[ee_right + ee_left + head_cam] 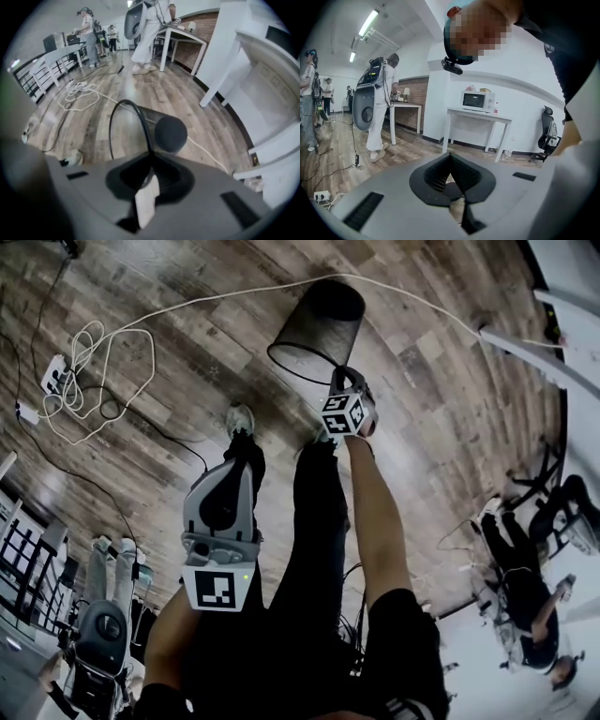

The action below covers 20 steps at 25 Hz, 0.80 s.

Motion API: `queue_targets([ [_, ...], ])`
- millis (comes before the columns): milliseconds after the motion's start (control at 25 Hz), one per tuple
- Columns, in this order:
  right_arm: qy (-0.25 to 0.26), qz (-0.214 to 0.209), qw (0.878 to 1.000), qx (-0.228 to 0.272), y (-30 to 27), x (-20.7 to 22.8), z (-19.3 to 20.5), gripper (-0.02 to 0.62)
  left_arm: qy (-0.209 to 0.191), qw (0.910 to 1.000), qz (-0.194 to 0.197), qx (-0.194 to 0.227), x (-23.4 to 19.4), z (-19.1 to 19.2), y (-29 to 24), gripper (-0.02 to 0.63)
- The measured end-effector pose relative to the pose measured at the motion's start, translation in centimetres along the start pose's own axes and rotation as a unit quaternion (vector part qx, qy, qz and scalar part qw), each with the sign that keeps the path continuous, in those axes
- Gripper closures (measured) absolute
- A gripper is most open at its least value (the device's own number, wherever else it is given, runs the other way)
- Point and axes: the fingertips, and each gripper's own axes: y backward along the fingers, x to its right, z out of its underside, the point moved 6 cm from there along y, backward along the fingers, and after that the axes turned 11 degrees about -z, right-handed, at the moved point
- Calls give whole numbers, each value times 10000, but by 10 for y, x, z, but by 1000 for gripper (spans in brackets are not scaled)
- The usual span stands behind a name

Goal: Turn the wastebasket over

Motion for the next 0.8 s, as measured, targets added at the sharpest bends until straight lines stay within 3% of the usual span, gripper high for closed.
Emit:
queue_targets([
  [320, -562, -119, 9983, 134, 19, 13, -28, 546, 229, 9995, 69, -226, -8, 34, -3, 572],
  [440, -878, -255, 9958, 19, 26, 15, -28, 546, 266, 9960, 143, -842, -12, 71, -11, 572],
  [560, -1131, -407, 9926, -161, 34, 12, -24, 546, 731, 9861, -58, -1489, -20, 103, -19, 567],
  [720, -1405, -625, 9875, -332, 52, 3, -17, 546, 1022, 9785, -100, -1790, -30, 137, -28, 469],
  [800, -1514, -711, 9852, -362, 65, -3, -14, 546, 1200, 9704, -124, -2092, -32, 157, -30, 444],
])
